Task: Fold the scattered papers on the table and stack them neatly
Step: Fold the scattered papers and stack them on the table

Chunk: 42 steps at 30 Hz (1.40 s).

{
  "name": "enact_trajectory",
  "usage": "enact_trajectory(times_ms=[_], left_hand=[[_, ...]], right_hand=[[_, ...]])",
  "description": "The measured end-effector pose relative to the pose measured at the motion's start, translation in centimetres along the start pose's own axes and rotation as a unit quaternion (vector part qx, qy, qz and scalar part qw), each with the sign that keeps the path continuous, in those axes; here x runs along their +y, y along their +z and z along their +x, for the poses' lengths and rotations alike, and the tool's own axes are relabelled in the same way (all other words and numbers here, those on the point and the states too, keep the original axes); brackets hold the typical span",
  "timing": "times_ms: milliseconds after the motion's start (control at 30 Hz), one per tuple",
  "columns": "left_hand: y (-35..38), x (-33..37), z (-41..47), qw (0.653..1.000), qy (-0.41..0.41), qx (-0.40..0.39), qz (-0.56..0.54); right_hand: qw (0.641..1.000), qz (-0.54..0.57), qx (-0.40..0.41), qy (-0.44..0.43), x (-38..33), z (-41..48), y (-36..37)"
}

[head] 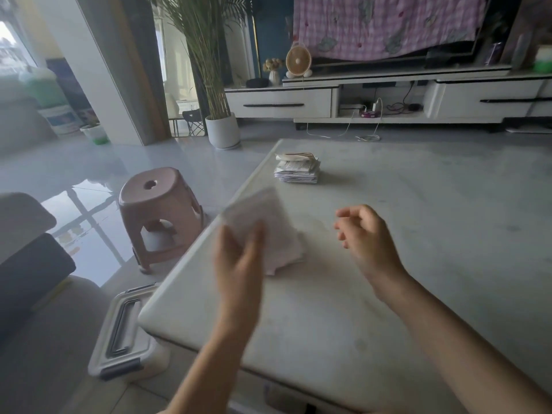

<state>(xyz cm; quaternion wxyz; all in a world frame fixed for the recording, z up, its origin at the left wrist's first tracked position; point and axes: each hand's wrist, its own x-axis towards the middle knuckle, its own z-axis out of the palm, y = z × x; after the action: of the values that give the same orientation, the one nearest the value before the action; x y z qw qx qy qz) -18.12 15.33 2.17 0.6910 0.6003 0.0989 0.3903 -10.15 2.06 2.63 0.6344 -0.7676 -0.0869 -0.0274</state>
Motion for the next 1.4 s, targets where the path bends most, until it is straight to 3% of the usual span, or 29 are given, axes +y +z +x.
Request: enact_trajectory(times_ms=[100, 200, 333, 567, 767, 867, 1000, 1100, 1300, 1400], left_hand=[[-4.9, 1.0, 3.7, 0.989, -0.096, 0.075, -0.078], [-6.9, 0.7, 5.2, 0.959, -0.237, 0.077, -0.136], [-6.3, 0.8, 5.2, 0.959, -0.247, 0.067, -0.118], [-5.3, 1.4, 4.6, 0.958, -0.262, 0.02, -0.113], [-4.4, 1.1, 4.5, 0.947, -0.29, -0.033, -0.131], [-4.2, 0.8, 4.4, 0.951, -0.277, -0.053, -0.126], [-3.2, 0.5, 4.1, 0.946, -0.27, -0.11, -0.139], [-2.0, 0.5, 3.4, 0.947, -0.256, -0.139, -0.133], [-0.7, -0.5, 2.1, 0.975, -0.188, -0.084, -0.088], [-1.1, -0.4, 2.0, 0.978, -0.163, -0.119, -0.055]], right_hand=[[0.972, -0.206, -0.093, 0.062, -0.5, 2.1, 3.9], [0.942, -0.286, -0.151, 0.095, -0.8, 2.8, 6.9], [0.925, -0.326, -0.166, 0.1, 0.1, 3.0, 8.3], [0.964, -0.169, -0.174, 0.111, 1.0, 3.4, 5.7], [0.972, -0.136, -0.156, 0.112, 1.3, 3.8, 2.5], [0.979, -0.058, -0.157, 0.117, 0.8, 3.4, 1.1], [0.995, -0.029, -0.09, -0.015, -0.6, 2.1, 0.4], [0.989, -0.027, -0.108, -0.095, -1.9, 0.4, 1.4], [0.982, 0.002, -0.143, -0.124, -2.0, -1.5, 3.0], [0.978, 0.038, -0.174, -0.113, -2.0, -1.8, 3.1]])
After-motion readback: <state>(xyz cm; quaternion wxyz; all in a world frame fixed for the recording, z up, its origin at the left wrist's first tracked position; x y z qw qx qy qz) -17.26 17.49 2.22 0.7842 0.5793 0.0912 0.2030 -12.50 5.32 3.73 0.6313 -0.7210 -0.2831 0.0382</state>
